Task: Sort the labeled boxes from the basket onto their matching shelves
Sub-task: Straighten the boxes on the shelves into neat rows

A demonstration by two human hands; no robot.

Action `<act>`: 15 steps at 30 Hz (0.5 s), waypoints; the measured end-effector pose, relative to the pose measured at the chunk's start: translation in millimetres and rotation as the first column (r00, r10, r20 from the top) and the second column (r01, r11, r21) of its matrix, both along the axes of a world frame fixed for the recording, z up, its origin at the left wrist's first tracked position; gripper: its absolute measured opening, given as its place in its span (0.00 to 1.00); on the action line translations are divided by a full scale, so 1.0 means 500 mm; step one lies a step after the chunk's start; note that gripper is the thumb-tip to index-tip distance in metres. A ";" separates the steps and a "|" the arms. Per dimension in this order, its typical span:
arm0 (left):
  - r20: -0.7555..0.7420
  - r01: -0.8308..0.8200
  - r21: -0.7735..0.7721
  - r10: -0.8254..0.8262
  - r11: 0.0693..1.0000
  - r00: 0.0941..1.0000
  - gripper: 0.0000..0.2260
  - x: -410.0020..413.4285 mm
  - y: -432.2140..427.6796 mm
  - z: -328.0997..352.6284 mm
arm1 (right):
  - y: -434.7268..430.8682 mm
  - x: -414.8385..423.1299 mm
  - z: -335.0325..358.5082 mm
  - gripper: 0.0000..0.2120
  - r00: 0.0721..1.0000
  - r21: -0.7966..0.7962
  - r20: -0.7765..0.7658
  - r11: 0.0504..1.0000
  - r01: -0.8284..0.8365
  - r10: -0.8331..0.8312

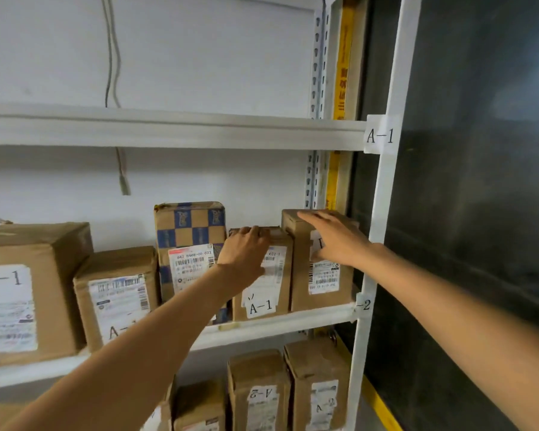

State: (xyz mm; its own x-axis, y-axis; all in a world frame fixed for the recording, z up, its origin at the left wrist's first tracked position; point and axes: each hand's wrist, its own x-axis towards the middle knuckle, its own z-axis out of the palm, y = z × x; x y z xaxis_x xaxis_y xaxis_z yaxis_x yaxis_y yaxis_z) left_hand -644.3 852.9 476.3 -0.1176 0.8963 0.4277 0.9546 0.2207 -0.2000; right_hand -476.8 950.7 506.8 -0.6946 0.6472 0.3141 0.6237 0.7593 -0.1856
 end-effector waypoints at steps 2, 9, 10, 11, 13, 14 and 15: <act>-0.021 0.000 0.048 0.001 0.999 1.000 0.32 0.001 0.011 -0.008 | 0.011 0.005 -0.012 0.41 0.997 0.010 -0.072 1.000 -0.007 0.008; 0.000 0.005 0.063 -0.005 0.998 1.000 0.29 0.024 0.053 -0.006 | 0.052 0.033 -0.021 0.41 0.999 0.134 -0.032 0.990 0.041 -0.037; 0.003 0.011 0.057 -0.011 0.998 1.000 0.30 0.025 0.056 -0.006 | 0.056 0.036 -0.021 0.41 0.999 0.167 -0.009 0.985 0.049 -0.048; 0.016 0.020 0.045 -0.021 0.999 1.000 0.31 0.025 0.057 -0.005 | 0.060 0.037 -0.022 0.42 0.999 0.179 0.004 0.982 0.052 -0.054; 0.064 0.052 0.009 -0.052 0.999 0.997 0.36 0.021 0.047 0.000 | 0.059 0.034 -0.021 0.43 0.999 0.132 -0.015 0.990 0.046 -0.044; 0.093 0.073 0.006 -0.073 0.997 0.993 0.39 0.017 0.038 0.004 | 0.056 0.028 -0.020 0.43 0.999 0.093 -0.042 0.995 0.033 -0.029; 0.114 0.089 0.029 -0.092 0.996 0.989 0.40 0.013 0.025 0.008 | 0.050 0.019 -0.018 0.44 0.998 0.081 -0.069 0.997 0.008 -0.003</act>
